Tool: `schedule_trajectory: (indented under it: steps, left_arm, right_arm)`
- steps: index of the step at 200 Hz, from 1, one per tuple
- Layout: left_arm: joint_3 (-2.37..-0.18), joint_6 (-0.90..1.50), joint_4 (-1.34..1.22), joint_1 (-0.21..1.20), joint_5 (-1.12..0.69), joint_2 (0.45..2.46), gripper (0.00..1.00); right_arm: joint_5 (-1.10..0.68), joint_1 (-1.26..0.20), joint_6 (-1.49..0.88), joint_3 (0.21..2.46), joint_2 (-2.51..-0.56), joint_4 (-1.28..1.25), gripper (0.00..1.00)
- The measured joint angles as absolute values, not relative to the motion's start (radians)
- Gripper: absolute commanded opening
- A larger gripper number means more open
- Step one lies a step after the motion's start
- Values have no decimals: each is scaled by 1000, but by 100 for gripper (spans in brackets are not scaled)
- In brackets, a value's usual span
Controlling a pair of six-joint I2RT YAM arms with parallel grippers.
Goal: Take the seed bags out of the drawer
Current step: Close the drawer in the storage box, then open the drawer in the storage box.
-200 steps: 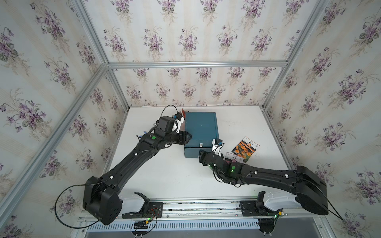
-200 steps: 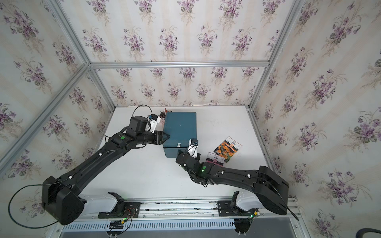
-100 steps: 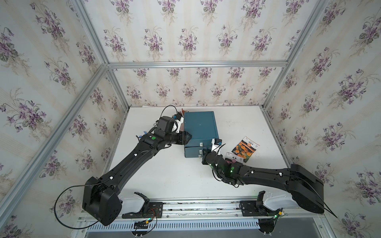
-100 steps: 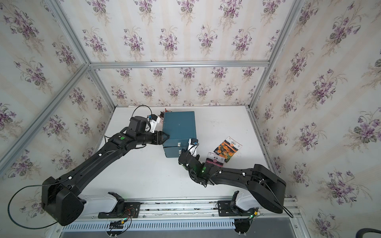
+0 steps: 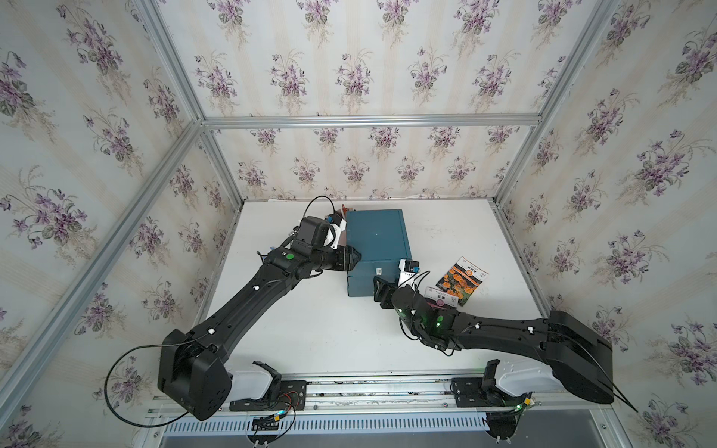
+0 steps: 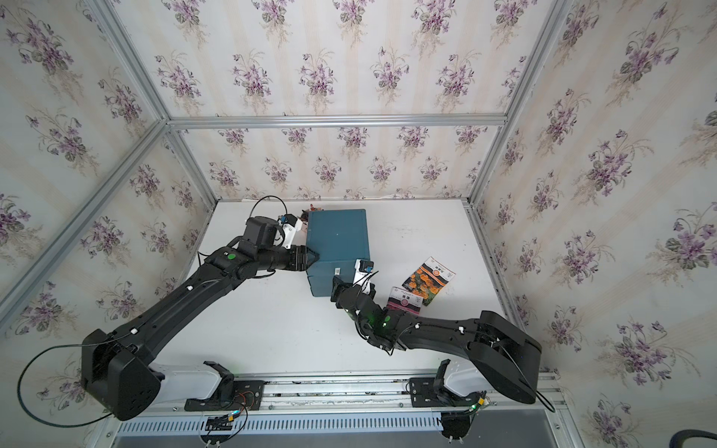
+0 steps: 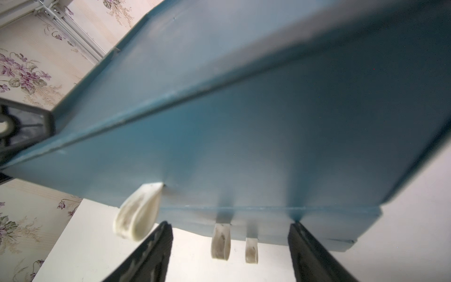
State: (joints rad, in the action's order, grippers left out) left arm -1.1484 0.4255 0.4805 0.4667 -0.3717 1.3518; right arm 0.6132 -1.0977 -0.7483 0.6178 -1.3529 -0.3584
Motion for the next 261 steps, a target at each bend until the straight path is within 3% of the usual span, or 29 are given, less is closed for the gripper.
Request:
schedule_trajectory:
  steps: [74,121,180,261]
  left_arm:
    - [-1216,438,556,439,-408,1388,72]
    - [-1232,439,587,419,-407,1393,73]
    - [-1158,445,503,412,-436,1366,72]
    - [-1155,437,461,395,-474,1392,71]
  right_arm:
    - [767,-1443,-936,621,-1145,20,81]
    - [728,-1471,-1060,524,-993,99,86]
    - [603,-1368,-1203,229,-972,-245,65]
    - [347,-1100,-1202,222,-1504,-959,52]
